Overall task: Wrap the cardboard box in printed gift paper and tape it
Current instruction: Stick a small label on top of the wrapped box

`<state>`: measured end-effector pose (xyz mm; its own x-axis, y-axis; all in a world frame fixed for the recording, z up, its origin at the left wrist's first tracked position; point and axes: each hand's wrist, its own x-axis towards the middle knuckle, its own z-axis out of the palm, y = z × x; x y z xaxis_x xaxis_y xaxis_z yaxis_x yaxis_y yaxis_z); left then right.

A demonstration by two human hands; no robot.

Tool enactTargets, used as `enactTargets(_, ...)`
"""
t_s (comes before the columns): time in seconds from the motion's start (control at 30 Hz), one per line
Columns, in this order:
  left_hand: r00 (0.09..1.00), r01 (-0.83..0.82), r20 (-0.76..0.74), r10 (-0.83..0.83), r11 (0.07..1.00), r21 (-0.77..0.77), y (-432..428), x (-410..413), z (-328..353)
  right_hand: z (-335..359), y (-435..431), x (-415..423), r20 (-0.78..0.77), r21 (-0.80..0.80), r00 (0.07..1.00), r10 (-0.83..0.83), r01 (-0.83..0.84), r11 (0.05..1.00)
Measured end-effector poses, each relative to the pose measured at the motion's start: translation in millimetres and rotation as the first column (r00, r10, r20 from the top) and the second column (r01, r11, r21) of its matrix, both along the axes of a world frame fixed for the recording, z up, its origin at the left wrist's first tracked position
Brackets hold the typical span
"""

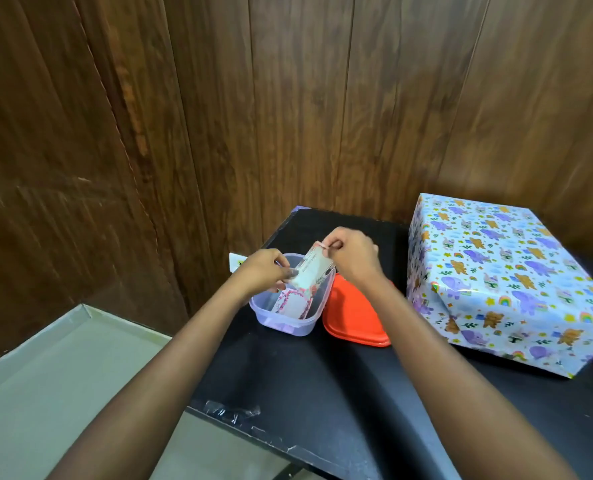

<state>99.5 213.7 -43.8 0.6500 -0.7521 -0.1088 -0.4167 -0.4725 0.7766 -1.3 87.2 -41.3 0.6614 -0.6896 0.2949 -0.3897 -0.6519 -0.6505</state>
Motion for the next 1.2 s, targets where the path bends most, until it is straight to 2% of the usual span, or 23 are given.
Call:
enactTargets(0.1,0.946,-0.048,-0.323,-0.005,0.987,-0.153,-3,-6,8,9,-22,-14,0.134,0.103,0.99,-0.05,0.036,0.994)
enactTargets(0.13,0.922,-0.053,-0.386,-0.027,0.979,-0.196,-3,-8,9,10,-25,-19,0.158,0.125,0.986,-0.052,0.032,0.992)
enactTargets(0.3,0.847,-0.102,-0.522,-0.098,0.935,-0.34,-19,-30,12,18,-37,-51,0.294,0.234,0.954,-0.064,-0.007,0.972)
enactTargets(0.43,0.902,0.019,-0.399,-0.163,0.939,-0.343,-38,-56,20,30,-36,-83,0.341,0.234,0.939,-0.037,-0.046,0.971)
enactTargets(0.57,0.931,0.163,-0.224,-0.287,0.877,-0.451,-54,-84,33,38,-31,-106,0.345,0.269,0.939,0.003,-0.102,0.958)
enactTargets(0.67,0.943,0.199,-0.142,-0.3,0.854,-0.48,-61,-100,38,47,-28,-126,0.361,0.366,0.933,0.002,-0.144,0.919)
enactTargets(0.8,0.931,0.285,-0.058,-0.361,0.814,-0.506,-62,-118,40,55,-30,-153,0.367,0.554,0.93,-0.022,-0.199,0.809)
enactTargets(0.87,0.938,0.299,0.014,-0.346,0.787,-0.539,-65,-124,39,56,-29,-159,0.369,0.628,0.928,-0.049,-0.21,0.75)
enactTargets(1.03,0.948,0.303,0.118,-0.297,0.721,-0.623,-70,-139,39,55,-27,-169,0.405,0.689,0.911,-0.077,-0.249,0.681)
enactTargets(1.2,0.942,0.337,0.219,-0.256,0.709,-0.619,-71,-141,34,54,-31,-175,0.391,0.703,0.918,-0.064,-0.253,0.664)
